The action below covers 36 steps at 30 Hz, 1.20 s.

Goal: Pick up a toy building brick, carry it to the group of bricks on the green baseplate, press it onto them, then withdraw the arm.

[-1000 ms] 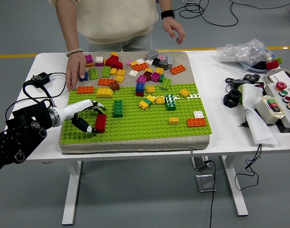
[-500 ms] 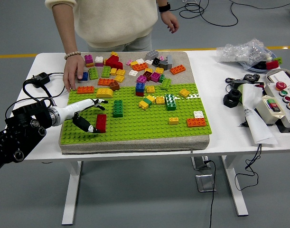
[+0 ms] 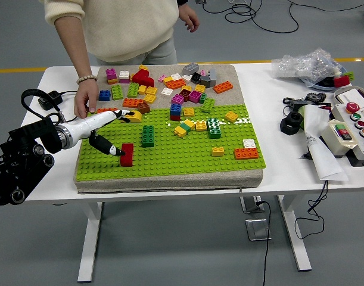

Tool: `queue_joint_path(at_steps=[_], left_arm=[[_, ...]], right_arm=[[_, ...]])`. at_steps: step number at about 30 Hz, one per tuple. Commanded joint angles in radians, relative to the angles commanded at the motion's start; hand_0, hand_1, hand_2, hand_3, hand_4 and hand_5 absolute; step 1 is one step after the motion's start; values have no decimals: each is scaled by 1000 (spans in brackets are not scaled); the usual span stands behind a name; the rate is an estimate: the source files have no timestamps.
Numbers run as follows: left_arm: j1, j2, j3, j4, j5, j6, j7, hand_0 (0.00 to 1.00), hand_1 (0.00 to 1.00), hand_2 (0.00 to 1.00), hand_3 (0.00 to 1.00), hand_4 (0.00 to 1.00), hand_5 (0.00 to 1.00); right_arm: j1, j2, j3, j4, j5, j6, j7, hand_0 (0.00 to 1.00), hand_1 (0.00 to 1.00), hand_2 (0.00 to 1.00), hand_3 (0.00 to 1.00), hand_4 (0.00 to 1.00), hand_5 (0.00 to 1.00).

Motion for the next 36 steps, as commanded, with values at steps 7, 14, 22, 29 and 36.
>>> queue_joint_path(at_steps=[7,14,22,29,36], left_arm=[[72,57,-8,-147,137,3,51,998,998,888,677,998,577],[114,72,10,-218,212,-18,71,998,998,907,649,998,599],[122,65,21,-244,219,-20,77,998,998,915,642,998,617],[126,56,30,-234,218,-12,81,998,998,917,650,998,645],[126,42,41,-200,219,7,81,998,998,924,650,998,649]], right_arm=[[0,-2,1,0,2,-1,-1,778,706,750,767,998,776],[3,-2,0,0,3,-2,-1,778,706,751,767,998,776],[5,-4,-2,0,3,-2,-3,777,706,751,767,998,776],[5,-2,-3,0,2,-1,-3,778,706,750,767,998,777],[6,-3,-4,0,2,-1,-2,777,706,749,767,998,777]])
